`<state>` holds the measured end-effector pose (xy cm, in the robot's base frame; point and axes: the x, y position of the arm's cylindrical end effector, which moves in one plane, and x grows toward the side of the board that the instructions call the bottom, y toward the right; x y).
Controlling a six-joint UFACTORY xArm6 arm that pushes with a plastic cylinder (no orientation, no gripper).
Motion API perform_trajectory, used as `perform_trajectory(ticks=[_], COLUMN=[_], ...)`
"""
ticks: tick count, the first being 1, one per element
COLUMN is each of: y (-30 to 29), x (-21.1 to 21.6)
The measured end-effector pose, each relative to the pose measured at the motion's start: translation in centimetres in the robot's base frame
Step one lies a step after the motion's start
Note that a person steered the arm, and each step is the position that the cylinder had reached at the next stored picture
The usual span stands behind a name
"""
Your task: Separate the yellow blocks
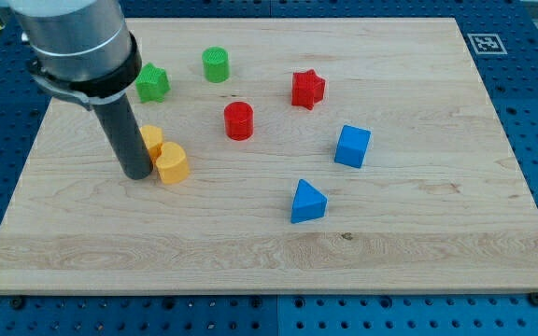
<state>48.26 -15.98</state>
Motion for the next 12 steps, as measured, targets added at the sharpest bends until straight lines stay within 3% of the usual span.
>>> perform_trajectory(ticks=[2,3,5,6,7,8,10,12], y=[-0.3,-0.2,7.7,11.3,10.6,9.4,3.0,1.1], x=[0.4,4.0,4.8,1.6,-3.1,-4.9,-2.8,-2.2])
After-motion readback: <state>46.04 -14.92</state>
